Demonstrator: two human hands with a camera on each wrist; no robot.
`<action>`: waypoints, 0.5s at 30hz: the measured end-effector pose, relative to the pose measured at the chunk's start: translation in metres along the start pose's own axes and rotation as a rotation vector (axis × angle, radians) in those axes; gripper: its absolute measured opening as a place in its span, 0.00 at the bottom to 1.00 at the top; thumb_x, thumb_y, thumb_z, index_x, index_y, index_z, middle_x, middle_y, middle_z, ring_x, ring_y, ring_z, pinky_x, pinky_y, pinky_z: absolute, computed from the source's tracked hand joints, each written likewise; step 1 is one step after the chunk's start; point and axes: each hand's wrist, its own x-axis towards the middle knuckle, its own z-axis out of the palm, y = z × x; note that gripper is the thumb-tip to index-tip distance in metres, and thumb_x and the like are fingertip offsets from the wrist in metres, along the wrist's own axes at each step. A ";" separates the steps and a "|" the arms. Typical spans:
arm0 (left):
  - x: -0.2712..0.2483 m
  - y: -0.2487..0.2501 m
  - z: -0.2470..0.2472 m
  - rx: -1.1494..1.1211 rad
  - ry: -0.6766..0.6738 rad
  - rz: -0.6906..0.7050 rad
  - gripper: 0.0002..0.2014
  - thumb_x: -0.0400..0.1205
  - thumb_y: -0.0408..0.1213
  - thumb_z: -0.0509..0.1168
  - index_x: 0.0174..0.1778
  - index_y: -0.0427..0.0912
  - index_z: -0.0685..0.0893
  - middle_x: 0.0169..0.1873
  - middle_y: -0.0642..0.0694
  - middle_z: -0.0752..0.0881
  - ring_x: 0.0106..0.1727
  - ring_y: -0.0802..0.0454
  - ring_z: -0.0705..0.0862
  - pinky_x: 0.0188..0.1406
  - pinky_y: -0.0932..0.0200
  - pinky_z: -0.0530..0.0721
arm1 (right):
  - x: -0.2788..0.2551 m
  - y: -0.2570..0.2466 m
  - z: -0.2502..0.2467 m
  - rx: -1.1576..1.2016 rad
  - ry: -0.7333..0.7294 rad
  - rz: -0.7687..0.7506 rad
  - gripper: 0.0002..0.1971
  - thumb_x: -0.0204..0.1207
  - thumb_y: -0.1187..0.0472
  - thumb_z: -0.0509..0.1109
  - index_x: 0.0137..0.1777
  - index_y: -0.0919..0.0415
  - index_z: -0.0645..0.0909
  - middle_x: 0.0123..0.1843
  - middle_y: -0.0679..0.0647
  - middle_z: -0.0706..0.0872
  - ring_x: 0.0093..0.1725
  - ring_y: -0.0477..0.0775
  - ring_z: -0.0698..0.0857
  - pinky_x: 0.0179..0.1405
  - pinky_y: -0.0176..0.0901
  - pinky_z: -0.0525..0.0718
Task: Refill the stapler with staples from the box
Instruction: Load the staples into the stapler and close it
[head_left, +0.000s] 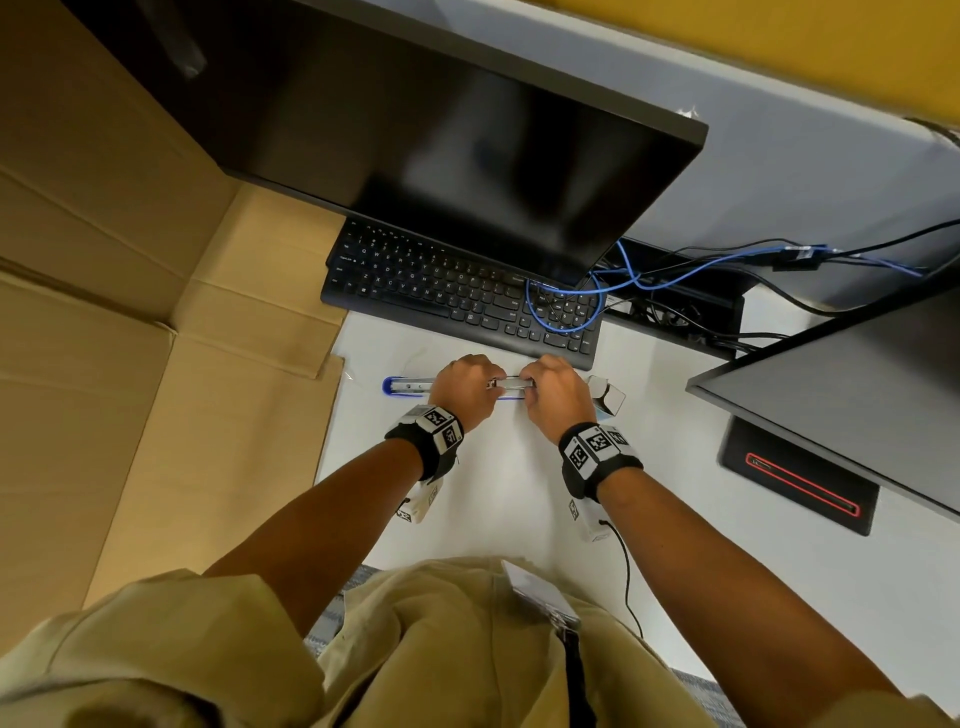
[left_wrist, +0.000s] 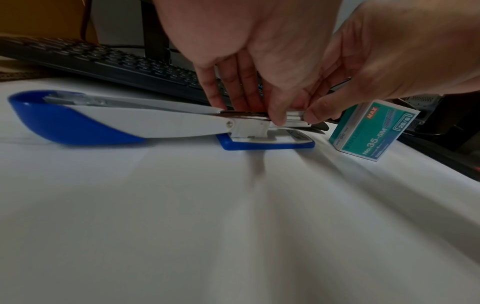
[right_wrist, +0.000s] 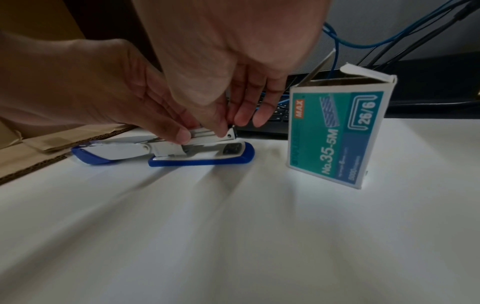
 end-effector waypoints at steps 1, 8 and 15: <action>0.000 0.000 0.000 0.002 -0.002 0.000 0.10 0.79 0.40 0.68 0.53 0.43 0.90 0.49 0.42 0.90 0.49 0.43 0.86 0.46 0.53 0.82 | 0.000 0.000 0.000 0.003 0.005 -0.002 0.12 0.72 0.69 0.67 0.53 0.61 0.85 0.51 0.58 0.84 0.57 0.60 0.81 0.48 0.49 0.82; -0.002 -0.004 -0.003 0.027 -0.004 -0.025 0.12 0.76 0.42 0.72 0.54 0.44 0.89 0.48 0.43 0.90 0.47 0.45 0.87 0.44 0.56 0.81 | -0.001 0.002 0.008 0.039 0.056 -0.139 0.11 0.70 0.70 0.72 0.50 0.59 0.89 0.58 0.58 0.87 0.59 0.62 0.83 0.61 0.51 0.81; -0.004 -0.007 -0.006 0.104 -0.013 -0.025 0.07 0.78 0.41 0.68 0.47 0.46 0.89 0.42 0.44 0.90 0.40 0.46 0.86 0.35 0.59 0.76 | -0.002 -0.005 0.012 -0.055 -0.062 -0.176 0.19 0.72 0.73 0.69 0.58 0.54 0.88 0.62 0.59 0.88 0.60 0.67 0.84 0.60 0.56 0.83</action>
